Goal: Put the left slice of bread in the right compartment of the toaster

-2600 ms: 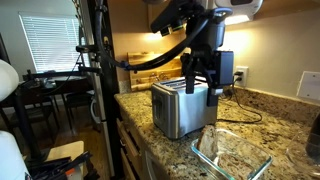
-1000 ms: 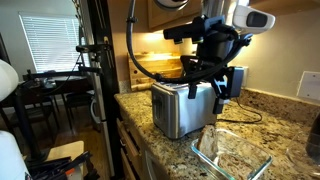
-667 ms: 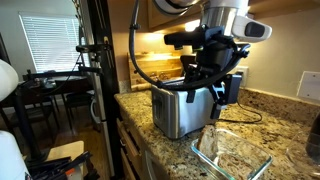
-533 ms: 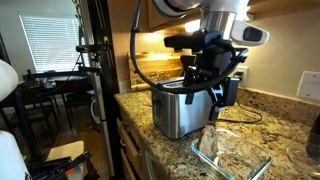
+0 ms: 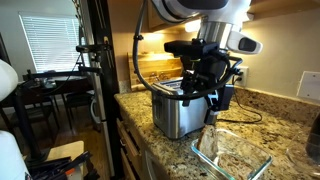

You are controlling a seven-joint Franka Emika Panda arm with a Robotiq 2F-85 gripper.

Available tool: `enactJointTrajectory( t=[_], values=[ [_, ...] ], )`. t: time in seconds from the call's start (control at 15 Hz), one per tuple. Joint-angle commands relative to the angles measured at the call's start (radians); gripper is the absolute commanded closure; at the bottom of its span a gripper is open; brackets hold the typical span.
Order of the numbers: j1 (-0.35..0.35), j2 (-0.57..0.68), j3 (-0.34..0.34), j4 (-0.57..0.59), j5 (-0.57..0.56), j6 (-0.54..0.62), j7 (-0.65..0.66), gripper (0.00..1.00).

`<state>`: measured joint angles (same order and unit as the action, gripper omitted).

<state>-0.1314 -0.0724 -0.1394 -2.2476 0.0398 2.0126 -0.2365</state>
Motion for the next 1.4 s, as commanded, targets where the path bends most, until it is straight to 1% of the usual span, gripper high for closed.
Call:
enactJointTrajectory(
  t=[0.0, 0.73, 1.33],
  values=[
    [0.004, 0.01, -0.002, 0.013, 0.027, -0.025, -0.028, 0.0],
    [0.001, 0.055, 0.001, 0.018, 0.037, -0.007, -0.044, 0.0],
    [0.009, 0.078, 0.028, 0.004, 0.042, 0.021, -0.038, 0.0]
  ],
)
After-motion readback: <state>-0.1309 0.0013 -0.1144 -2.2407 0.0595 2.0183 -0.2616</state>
